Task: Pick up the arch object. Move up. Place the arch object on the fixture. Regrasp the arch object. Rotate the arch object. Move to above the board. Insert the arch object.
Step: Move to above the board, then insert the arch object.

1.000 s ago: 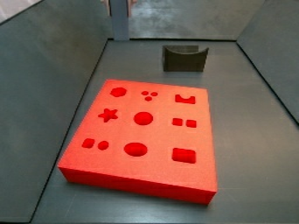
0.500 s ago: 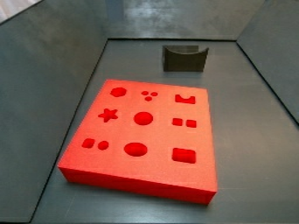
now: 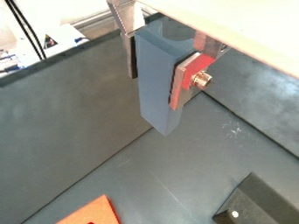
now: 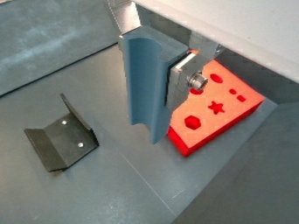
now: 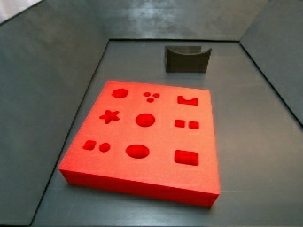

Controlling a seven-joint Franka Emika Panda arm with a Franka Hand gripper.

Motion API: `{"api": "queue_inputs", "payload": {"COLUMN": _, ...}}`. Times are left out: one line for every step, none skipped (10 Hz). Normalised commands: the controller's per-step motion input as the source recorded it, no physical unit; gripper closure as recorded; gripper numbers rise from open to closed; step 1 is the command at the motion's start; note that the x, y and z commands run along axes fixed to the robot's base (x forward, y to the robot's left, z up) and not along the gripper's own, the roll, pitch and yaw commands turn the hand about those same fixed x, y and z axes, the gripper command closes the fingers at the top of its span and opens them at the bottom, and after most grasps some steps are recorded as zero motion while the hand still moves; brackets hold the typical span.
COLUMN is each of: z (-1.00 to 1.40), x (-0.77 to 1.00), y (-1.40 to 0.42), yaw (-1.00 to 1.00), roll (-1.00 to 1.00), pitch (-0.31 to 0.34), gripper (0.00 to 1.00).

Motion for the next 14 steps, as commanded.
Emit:
{"api": "queue_inputs", "payload": {"z": 0.23, "x": 0.40, "y": -1.00, "yaw": -0.43, "roll": 0.06, "pitch": 0.242, "gripper": 1.00}}
{"api": "queue_inputs", "payload": {"z": 0.18, "x": 0.40, "y": -1.00, "yaw": -0.40, "roll": 0.07, "pitch": 0.239, "gripper": 1.00}}
{"api": "queue_inputs", "payload": {"z": 0.18, "x": 0.44, "y": -1.00, "yaw": -0.21, "roll": 0.12, "pitch": 0.257, "gripper": 1.00}}
{"api": "queue_inputs", "payload": {"z": 0.19, "x": 0.47, "y": -1.00, "yaw": -0.11, "roll": 0.07, "pitch": 0.250, "gripper": 1.00}}
{"api": "queue_inputs", "payload": {"z": 0.18, "x": 0.50, "y": -1.00, "yaw": -0.03, "roll": 0.08, "pitch": 0.226, "gripper": 1.00}}
{"api": "queue_inputs", "payload": {"z": 0.19, "x": 0.52, "y": -1.00, "yaw": -0.02, "roll": 0.07, "pitch": 0.206, "gripper": 1.00}}
{"api": "queue_inputs", "payload": {"z": 0.17, "x": 0.52, "y": -0.92, "yaw": 0.00, "roll": 0.09, "pitch": 0.190, "gripper": 1.00}}
{"api": "queue_inputs", "payload": {"z": 0.12, "x": 0.41, "y": -0.67, "yaw": 0.00, "roll": 0.08, "pitch": 0.176, "gripper": 1.00}}
{"api": "queue_inputs", "payload": {"z": 0.06, "x": 0.27, "y": -0.34, "yaw": 0.01, "roll": 0.10, "pitch": 0.165, "gripper": 1.00}}
{"api": "queue_inputs", "payload": {"z": 0.04, "x": 0.21, "y": -0.24, "yaw": 0.00, "roll": 0.08, "pitch": 0.155, "gripper": 1.00}}
{"api": "queue_inputs", "payload": {"z": 0.00, "x": 0.13, "y": 0.00, "yaw": 0.00, "roll": 0.00, "pitch": 0.000, "gripper": 1.00}}
{"api": "queue_inputs", "payload": {"z": -0.27, "x": 0.93, "y": 0.12, "yaw": -0.07, "roll": 0.00, "pitch": 0.037, "gripper": 1.00}}
{"api": "queue_inputs", "payload": {"z": -0.47, "x": 1.00, "y": 0.32, "yaw": -0.13, "roll": 0.00, "pitch": 0.006, "gripper": 1.00}}
{"api": "queue_inputs", "payload": {"z": -0.57, "x": 1.00, "y": 0.31, "yaw": -0.11, "roll": 0.00, "pitch": 0.000, "gripper": 1.00}}
